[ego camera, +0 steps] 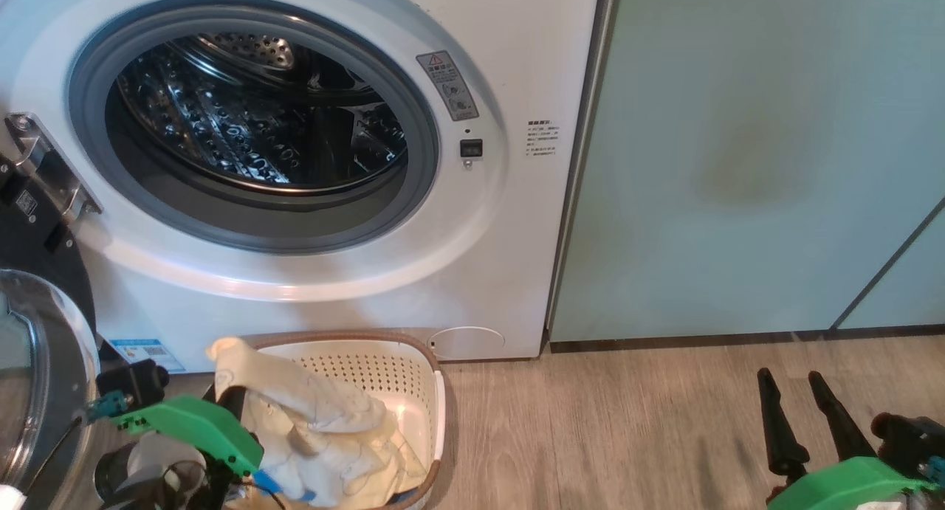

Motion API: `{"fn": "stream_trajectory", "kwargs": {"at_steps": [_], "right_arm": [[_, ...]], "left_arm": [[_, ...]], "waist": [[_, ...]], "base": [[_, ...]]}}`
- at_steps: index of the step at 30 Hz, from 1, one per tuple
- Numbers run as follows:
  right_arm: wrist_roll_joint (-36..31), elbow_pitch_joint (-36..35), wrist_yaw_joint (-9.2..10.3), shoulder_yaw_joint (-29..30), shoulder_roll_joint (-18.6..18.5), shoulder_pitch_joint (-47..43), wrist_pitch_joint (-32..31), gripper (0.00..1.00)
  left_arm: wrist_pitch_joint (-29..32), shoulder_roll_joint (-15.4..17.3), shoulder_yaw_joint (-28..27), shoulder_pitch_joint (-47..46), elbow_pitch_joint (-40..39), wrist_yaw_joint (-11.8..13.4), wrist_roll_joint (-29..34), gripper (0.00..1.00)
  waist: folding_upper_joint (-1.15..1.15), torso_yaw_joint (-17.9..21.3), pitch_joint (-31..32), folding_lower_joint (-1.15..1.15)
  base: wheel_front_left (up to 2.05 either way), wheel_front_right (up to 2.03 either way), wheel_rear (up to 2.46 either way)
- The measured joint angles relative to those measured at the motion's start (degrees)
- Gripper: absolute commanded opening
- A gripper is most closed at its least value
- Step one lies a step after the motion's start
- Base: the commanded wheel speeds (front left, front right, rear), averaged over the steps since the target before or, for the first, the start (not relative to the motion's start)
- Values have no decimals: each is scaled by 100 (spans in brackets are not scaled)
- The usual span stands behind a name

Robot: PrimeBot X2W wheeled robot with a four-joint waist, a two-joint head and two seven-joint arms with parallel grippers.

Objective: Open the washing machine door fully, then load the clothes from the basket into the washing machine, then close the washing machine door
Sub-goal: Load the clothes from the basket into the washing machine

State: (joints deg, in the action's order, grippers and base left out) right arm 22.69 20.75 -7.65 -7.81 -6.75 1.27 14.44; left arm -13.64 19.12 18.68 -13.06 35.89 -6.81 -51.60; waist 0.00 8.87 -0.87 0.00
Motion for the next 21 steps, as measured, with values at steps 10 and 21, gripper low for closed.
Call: {"fn": "stream_trajectory", "kwargs": {"at_steps": [10, 21], "right_arm": [[0, -8, 0, 16, 2, 1, 0, 100], [-2, -43, 0, 15, 4, 1, 0, 100]], "left_arm": [[-7, 90, -47, 15, -202, 131, 18, 0], [-51, 185, -248, 202, -598, 301, 200, 0]], "waist": [[0, 5, -6, 0], [0, 9, 2, 0]], "base": [[0, 0, 0], [0, 0, 0]]}}
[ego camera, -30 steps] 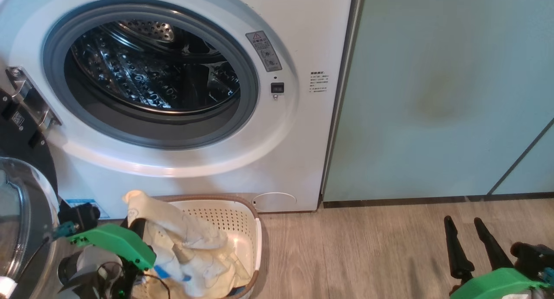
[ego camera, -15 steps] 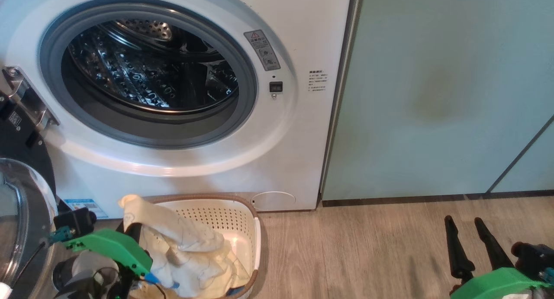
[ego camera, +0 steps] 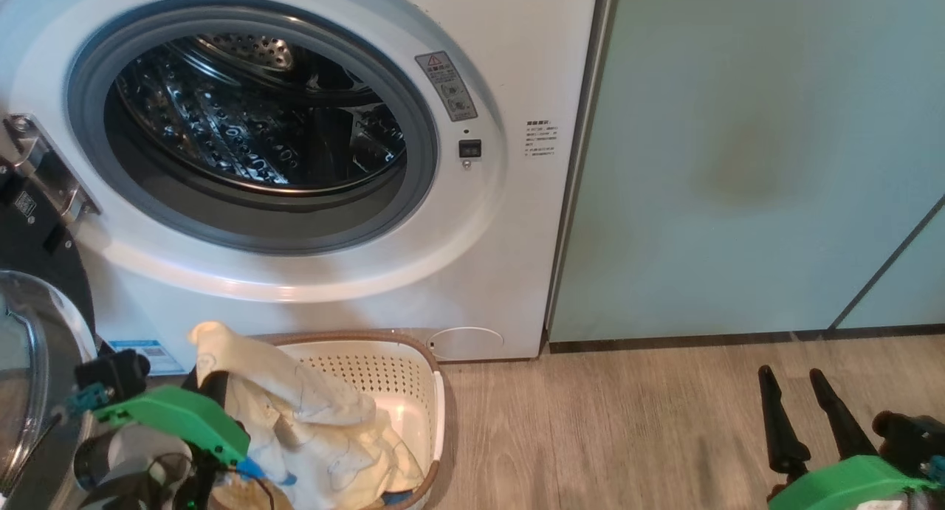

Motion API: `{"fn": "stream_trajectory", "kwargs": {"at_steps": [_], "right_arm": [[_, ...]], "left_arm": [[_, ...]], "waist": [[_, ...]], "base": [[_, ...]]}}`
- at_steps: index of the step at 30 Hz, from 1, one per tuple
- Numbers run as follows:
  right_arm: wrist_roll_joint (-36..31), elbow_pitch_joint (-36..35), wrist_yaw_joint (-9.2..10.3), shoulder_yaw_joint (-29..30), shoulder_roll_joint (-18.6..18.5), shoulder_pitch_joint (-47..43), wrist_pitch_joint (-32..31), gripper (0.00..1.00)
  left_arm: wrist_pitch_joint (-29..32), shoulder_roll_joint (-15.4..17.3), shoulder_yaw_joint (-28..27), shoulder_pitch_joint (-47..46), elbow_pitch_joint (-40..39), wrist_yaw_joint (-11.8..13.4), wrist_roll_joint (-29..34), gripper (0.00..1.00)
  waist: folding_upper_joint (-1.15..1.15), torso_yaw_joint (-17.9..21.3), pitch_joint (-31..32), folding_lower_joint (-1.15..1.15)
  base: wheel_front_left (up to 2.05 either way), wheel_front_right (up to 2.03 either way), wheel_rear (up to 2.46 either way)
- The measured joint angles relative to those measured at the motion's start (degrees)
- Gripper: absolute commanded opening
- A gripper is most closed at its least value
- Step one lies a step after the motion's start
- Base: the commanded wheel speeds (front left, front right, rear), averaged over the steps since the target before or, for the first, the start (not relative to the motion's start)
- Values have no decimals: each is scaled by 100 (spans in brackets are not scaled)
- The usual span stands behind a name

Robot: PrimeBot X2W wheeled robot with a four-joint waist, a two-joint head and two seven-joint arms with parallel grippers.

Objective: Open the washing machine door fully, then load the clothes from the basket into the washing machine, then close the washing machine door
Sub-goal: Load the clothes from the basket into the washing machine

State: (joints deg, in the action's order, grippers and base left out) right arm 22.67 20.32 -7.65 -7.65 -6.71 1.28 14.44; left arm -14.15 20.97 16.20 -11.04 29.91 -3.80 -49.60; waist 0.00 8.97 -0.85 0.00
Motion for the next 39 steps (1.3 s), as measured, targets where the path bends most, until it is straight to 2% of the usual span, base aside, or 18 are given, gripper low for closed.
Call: {"fn": "stream_trajectory", "kwargs": {"at_steps": [10, 28, 33, 39], "right_arm": [[-10, -82, 0, 1, 0, -1, 0, 100], [-158, -315, 0, -7, -2, 0, 0, 100], [-227, -468, 0, -20, -2, 33, 0, 100], [-307, -594, 0, -85, 3, 140, 0, 100]], "left_arm": [[-12, 24, -517, 138, -708, 148, 314, 0], [-2, -15, -642, 374, -1137, 232, 433, 0], [100, -12, -626, 42, -1115, 301, 436, 0], [243, -9, -526, -938, -832, 300, 499, 0]], "waist": [[0, -15, 27, 0], [0, 30, -40, 0], [0, 88, -214, 0], [0, 180, -564, 0]], "base": [[0, 0, 0], [0, 0, 0], [0, 0, 0], [0, 0, 0]]}}
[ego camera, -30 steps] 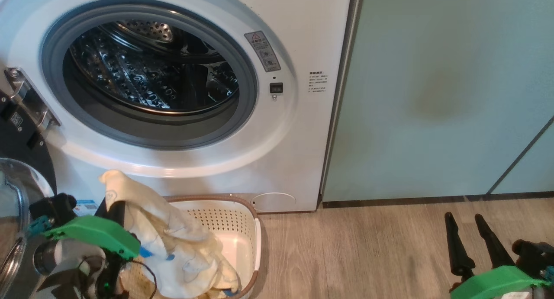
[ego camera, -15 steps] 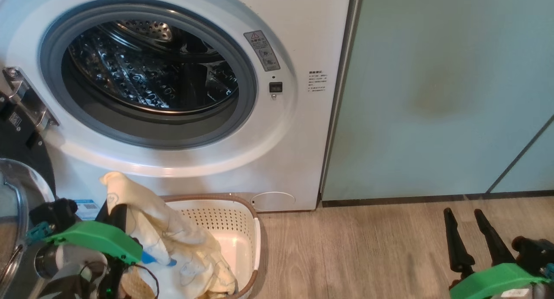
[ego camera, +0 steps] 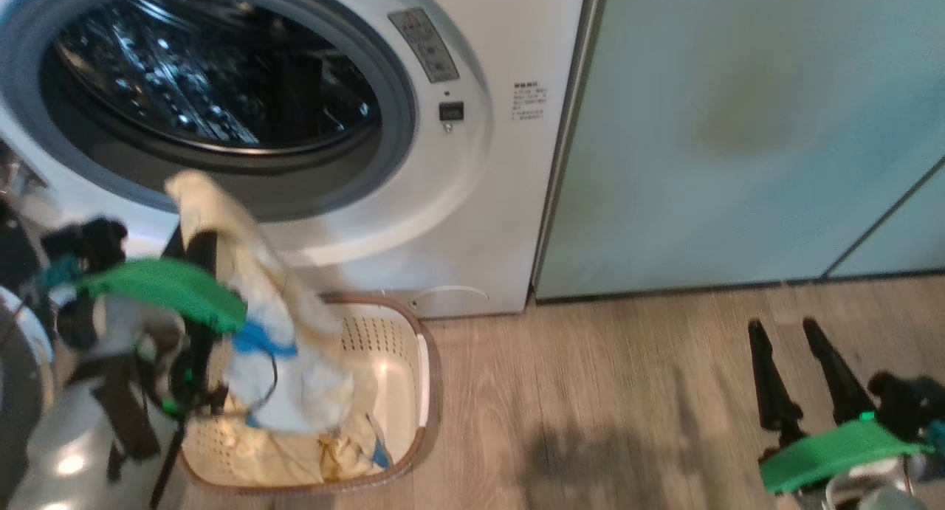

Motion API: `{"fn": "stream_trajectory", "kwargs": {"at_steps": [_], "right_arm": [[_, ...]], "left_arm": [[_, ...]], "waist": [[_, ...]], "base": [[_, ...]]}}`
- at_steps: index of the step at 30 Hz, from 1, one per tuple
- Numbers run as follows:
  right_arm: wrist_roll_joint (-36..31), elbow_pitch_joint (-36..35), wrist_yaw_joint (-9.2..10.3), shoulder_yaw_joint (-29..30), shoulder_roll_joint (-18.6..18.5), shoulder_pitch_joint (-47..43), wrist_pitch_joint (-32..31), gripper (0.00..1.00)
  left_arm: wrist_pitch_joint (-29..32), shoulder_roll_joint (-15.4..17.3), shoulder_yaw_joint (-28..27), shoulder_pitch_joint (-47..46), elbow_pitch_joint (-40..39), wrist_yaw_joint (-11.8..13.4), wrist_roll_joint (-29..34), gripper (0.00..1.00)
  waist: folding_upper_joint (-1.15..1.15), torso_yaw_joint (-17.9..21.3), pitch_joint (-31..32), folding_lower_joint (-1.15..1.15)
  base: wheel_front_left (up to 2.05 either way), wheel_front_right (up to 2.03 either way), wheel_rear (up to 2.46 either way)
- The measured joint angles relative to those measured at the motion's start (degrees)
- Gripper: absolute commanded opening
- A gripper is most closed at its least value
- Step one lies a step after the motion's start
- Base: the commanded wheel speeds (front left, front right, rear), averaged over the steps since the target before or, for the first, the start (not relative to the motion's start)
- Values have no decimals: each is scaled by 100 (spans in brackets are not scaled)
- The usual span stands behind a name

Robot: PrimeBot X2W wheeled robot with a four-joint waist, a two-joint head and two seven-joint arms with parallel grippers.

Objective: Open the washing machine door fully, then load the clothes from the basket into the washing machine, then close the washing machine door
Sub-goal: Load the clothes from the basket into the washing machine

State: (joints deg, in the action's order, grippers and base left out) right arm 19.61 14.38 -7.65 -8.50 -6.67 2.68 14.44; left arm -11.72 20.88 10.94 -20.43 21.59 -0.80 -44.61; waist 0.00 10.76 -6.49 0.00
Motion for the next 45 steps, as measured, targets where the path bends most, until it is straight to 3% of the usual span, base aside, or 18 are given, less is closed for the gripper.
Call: {"fn": "stream_trajectory", "kwargs": {"at_steps": [18, 32, 41, 45], "right_arm": [[-53, -172, 0, -266, 207, 1172, 1, 100], [-54, -241, 0, -430, 310, 1661, 1, 100], [-54, -272, 0, -509, 338, 1715, 1, 100], [-54, -297, 0, -513, 350, 1880, 1, 100]], "left_arm": [[219, -146, -176, -3659, 2235, 46, 16, 0], [-48, 114, -144, -5495, 3897, -56, 303, 0], [-249, 263, -80, -6251, 4256, -192, 667, 0], [-249, 338, -346, -6408, 3914, -147, 864, 0]], "waist": [[0, 447, -1663, -1], [0, 848, -2595, 0], [0, 1076, -3011, -1], [0, 1119, -3169, -1]], "base": [[0, 0, 0], [0, 0, 0], [0, 0, 0], [0, 0, 0]]}}
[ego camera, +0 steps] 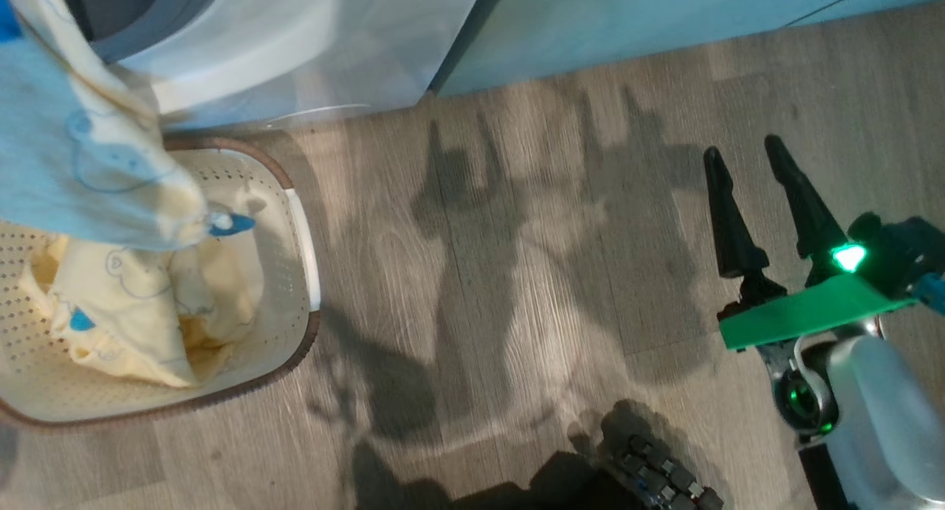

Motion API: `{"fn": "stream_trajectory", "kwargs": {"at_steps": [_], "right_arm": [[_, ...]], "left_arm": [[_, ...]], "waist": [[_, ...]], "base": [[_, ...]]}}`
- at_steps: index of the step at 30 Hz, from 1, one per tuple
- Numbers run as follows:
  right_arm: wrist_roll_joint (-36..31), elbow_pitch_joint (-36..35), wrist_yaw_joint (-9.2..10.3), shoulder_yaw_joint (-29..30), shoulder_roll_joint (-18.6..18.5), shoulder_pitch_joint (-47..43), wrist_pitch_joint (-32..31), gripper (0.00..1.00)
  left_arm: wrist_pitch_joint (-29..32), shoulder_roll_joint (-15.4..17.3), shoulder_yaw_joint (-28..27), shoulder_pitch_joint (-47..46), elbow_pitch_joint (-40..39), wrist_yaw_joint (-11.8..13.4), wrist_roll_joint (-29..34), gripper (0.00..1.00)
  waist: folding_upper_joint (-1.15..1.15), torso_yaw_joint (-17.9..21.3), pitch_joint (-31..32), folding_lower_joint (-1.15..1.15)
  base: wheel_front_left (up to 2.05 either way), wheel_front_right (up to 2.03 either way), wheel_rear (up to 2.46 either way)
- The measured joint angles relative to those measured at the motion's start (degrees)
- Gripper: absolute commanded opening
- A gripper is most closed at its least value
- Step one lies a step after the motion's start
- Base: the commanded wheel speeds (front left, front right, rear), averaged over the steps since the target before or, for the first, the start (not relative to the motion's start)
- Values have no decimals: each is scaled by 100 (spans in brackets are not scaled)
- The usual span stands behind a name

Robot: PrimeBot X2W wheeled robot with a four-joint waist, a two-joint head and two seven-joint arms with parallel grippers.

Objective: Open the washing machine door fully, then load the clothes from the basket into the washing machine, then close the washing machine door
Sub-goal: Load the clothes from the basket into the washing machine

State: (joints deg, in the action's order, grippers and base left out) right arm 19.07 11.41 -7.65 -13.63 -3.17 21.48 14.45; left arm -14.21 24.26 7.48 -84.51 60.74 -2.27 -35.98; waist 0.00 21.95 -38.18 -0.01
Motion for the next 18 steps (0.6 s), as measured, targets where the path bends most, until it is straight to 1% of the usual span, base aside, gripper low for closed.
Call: {"fn": "stream_trajectory", "kwargs": {"at_steps": [4, 9, 14, 16, 18], "right_arm": [[0, -3, 0, -31, 4, 91, 0, 100], [0, -2, 0, -101, 11, 124, 0, 100], [0, -3, 0, -96, 15, 125, 0, 100], [-1, -3, 0, -93, 15, 126, 0, 100], [-1, -2, 0, -93, 16, 128, 0, 100]], "left_arm": [[-1, 15, -465, -16, -608, -20, 257, 0], [-43, -42, -1308, -10, -1298, -143, 602, 0], [-44, -323, -2054, 127, -1895, -315, 1077, 0], [-49, -444, -2226, 197, -2011, -390, 1265, 0], [-51, -521, -2254, 246, -1974, -420, 1435, 0]], "waist": [[0, 42, -107, 1], [0, 84, -183, 1], [0, 86, -243, 1], [0, 74, -261, 1], [0, 60, -270, 1]], "base": [[0, 0, 0], [0, 0, 0], [0, 0, 0], [0, 0, 0], [0, 0, 0]]}}
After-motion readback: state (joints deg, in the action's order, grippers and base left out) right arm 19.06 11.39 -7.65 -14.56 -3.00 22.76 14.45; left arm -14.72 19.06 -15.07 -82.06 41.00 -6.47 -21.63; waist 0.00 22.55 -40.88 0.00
